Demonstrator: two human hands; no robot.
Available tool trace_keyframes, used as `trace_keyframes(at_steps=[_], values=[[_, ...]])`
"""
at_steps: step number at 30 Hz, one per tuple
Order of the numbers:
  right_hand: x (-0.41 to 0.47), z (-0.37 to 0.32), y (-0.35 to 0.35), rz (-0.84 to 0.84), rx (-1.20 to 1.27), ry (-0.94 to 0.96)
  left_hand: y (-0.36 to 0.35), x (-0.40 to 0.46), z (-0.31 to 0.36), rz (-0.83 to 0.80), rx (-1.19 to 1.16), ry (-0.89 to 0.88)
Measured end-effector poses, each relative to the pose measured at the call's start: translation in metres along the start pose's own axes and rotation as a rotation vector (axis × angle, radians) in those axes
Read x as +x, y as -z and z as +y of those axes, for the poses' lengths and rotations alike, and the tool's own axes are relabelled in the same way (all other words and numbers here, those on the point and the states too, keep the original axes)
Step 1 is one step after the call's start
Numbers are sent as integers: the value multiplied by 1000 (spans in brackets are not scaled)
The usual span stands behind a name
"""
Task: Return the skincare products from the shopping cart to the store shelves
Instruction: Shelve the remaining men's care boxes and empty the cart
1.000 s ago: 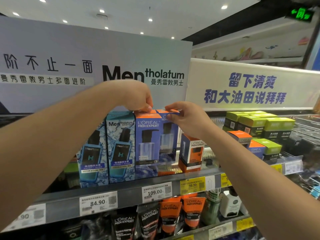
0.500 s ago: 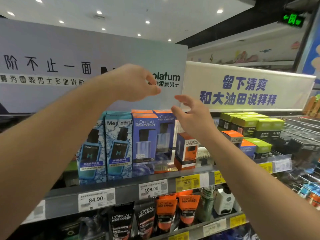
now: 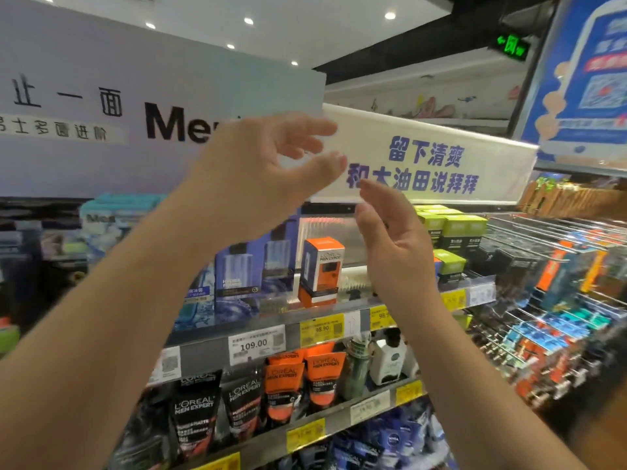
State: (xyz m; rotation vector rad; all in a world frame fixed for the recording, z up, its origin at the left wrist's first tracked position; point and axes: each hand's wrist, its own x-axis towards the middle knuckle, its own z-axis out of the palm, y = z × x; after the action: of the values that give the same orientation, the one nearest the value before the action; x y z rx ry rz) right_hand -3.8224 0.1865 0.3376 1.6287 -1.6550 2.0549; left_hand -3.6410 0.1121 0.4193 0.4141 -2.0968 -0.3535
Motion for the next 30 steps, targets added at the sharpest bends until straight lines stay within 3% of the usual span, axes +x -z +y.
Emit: trace_keyframes(at_steps=[7, 13, 23, 30], values=[[-80, 19, 61, 131, -36, -102, -91, -59, 8, -111, -520, 49], [-149, 32, 115, 291, -64, -271, -177, -95, 36, -389, -739, 101], [-258, 33, 230, 647, -176, -521, -321, -164, 123, -816, -924, 230], [-348, 80, 333, 835, -212, -723, -442, -226, 190, -1056, -929, 432]])
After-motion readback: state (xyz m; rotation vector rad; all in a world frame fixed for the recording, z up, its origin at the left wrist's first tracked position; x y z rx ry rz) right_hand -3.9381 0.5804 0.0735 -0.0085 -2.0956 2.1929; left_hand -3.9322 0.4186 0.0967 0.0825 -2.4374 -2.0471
